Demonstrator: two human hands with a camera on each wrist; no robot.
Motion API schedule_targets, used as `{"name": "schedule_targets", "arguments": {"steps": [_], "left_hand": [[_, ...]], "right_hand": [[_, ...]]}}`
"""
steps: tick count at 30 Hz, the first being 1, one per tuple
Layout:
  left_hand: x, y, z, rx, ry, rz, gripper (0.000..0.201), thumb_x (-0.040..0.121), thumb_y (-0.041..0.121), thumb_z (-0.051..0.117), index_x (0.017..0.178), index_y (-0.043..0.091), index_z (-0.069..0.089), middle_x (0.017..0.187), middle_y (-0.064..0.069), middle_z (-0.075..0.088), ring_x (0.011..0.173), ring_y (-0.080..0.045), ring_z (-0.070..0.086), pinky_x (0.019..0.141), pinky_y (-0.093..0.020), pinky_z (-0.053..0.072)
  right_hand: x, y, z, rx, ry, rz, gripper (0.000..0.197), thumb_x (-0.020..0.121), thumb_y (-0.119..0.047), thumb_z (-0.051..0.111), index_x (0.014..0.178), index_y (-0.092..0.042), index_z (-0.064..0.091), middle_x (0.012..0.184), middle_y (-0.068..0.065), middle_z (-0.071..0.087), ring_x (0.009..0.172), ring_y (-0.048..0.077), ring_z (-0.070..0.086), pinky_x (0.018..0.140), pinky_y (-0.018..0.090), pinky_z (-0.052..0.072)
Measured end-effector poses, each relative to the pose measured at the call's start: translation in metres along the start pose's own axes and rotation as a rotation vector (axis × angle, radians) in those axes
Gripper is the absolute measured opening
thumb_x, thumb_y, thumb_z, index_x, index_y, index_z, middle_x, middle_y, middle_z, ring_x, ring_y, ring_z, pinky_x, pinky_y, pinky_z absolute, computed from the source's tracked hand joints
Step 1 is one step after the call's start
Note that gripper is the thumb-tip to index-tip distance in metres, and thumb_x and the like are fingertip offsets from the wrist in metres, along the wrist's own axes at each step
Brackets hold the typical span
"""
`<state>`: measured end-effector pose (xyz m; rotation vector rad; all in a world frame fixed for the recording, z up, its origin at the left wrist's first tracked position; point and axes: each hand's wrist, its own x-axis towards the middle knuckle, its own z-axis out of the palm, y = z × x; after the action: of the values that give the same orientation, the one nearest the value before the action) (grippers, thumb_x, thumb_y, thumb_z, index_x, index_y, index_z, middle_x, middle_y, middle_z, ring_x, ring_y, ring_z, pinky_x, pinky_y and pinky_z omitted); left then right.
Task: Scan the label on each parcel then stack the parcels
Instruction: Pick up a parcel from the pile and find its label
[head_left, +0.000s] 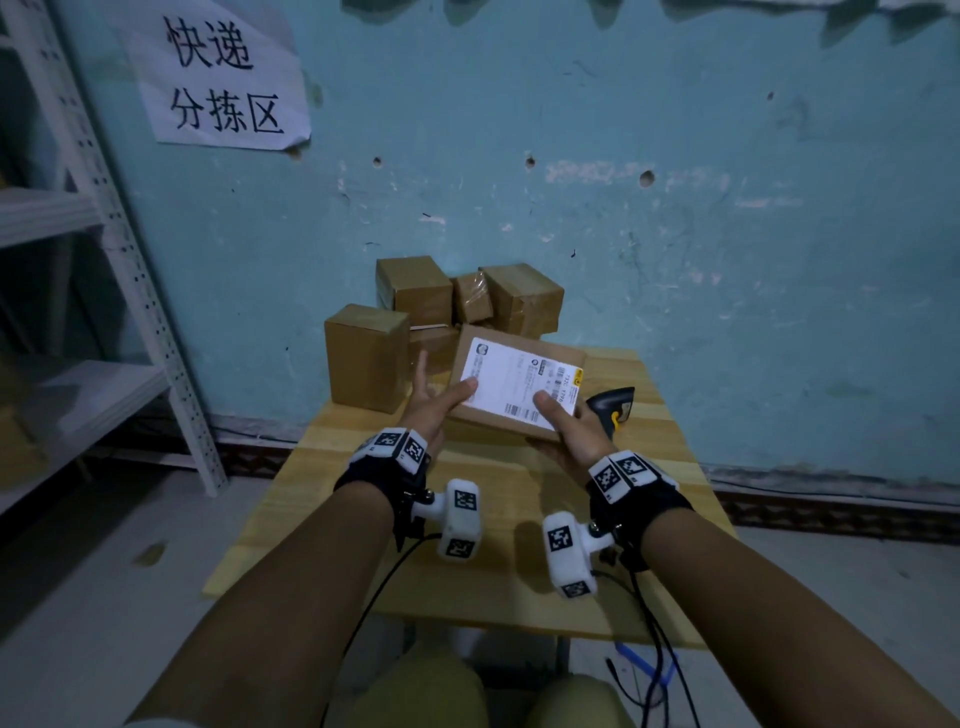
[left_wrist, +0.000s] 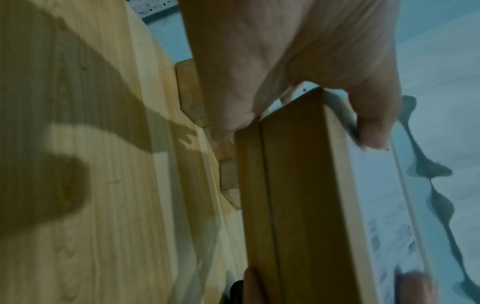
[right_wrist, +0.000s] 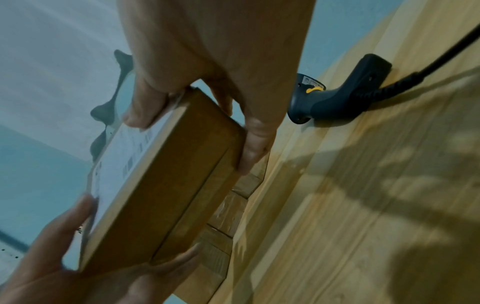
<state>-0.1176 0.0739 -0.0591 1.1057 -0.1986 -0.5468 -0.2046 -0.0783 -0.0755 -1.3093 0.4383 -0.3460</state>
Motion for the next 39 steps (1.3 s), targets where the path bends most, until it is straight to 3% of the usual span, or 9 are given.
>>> {"name": "schedule_targets", "arguments": {"steps": [3,7,12,17,21,24,31,34,39], "left_hand": [[0.005,0.012,-0.002,0.010,-0.007,0.009,0.096,0.084,0.000,0.061,0.147,0.041,0.003,0.146,-0.024,0.037,0.101,-0.031,0.062,0.078,-0.046,0.054],[0.008,0.021,0.001,0.097,-0.079,-0.001,0.091,0.083,-0.003,0.060,0.147,0.039,0.012,0.145,-0.022,0.039,0.097,-0.032,0.062,0.059,-0.038,0.059],[0.010,0.015,-0.002,0.195,-0.088,0.007,0.066,0.083,-0.003,0.061,0.137,0.026,0.036,0.113,-0.011,0.061,0.085,-0.025,0.063,0.065,-0.038,0.058],[0.011,0.009,-0.006,0.252,-0.088,0.005,0.031,0.083,-0.001,0.062,0.096,0.026,0.053,0.094,-0.008,0.064,0.082,-0.026,0.064,0.077,-0.045,0.053],[0.011,0.007,-0.005,0.220,-0.045,0.018,0.027,0.085,0.002,0.062,0.090,0.025,0.049,0.090,-0.003,0.064,0.077,-0.019,0.064,0.063,-0.037,0.056],[0.011,0.004,-0.005,0.139,0.015,0.024,0.026,0.086,0.002,0.061,0.093,0.022,0.045,0.094,-0.001,0.060,0.080,-0.017,0.061,0.066,-0.041,0.053],[0.007,-0.010,-0.001,-0.060,0.038,-0.008,0.046,0.085,-0.001,0.061,0.121,0.010,0.035,0.111,-0.009,0.057,0.106,-0.030,0.057,0.080,-0.052,0.051],[0.006,-0.015,-0.003,-0.098,0.017,-0.048,0.075,0.073,0.005,0.073,0.136,0.006,0.033,0.133,-0.021,0.051,0.119,-0.037,0.053,0.071,-0.052,0.056],[-0.003,-0.004,-0.005,-0.008,0.026,-0.085,0.053,0.084,0.006,0.065,0.128,0.009,0.035,0.125,-0.017,0.054,0.093,-0.028,0.061,0.055,-0.039,0.057]], "right_hand": [[0.001,-0.002,-0.008,-0.064,-0.024,0.007,0.033,0.086,-0.018,0.064,0.118,-0.016,0.054,0.097,0.000,0.068,0.089,0.016,0.065,0.088,0.039,0.052],[0.000,-0.007,-0.011,-0.083,-0.071,0.007,0.026,0.088,-0.012,0.061,0.112,-0.017,0.055,0.092,0.000,0.068,0.079,0.012,0.066,0.065,0.024,0.057],[0.000,-0.012,-0.013,-0.117,-0.076,0.001,0.034,0.088,-0.014,0.062,0.121,-0.017,0.055,0.090,-0.001,0.068,0.073,0.008,0.068,0.061,0.022,0.056],[0.000,-0.013,-0.014,-0.113,-0.056,0.018,0.044,0.086,-0.018,0.065,0.128,-0.016,0.053,0.095,0.002,0.069,0.084,0.015,0.066,0.073,0.031,0.056],[0.004,-0.016,-0.014,-0.039,-0.008,0.035,0.057,0.086,-0.021,0.065,0.138,-0.016,0.043,0.103,0.005,0.067,0.092,0.018,0.065,0.075,0.036,0.054],[0.005,-0.017,-0.015,0.080,0.024,0.045,0.075,0.087,-0.022,0.064,0.148,-0.023,0.021,0.115,0.008,0.059,0.101,0.023,0.057,0.091,0.049,0.049],[-0.003,-0.010,0.005,-0.041,-0.127,0.144,0.070,0.087,-0.026,0.062,0.145,-0.029,0.024,0.134,0.009,0.052,0.116,0.029,0.052,0.082,0.049,0.051],[-0.002,-0.001,0.011,-0.093,-0.115,0.127,0.075,0.086,-0.025,0.064,0.146,-0.030,0.020,0.134,0.007,0.053,0.119,0.025,0.051,0.076,0.044,0.052],[0.004,0.000,0.004,-0.081,-0.087,0.111,0.070,0.085,-0.026,0.065,0.144,-0.034,0.029,0.114,0.004,0.062,0.110,0.028,0.058,0.076,0.044,0.053]]}}
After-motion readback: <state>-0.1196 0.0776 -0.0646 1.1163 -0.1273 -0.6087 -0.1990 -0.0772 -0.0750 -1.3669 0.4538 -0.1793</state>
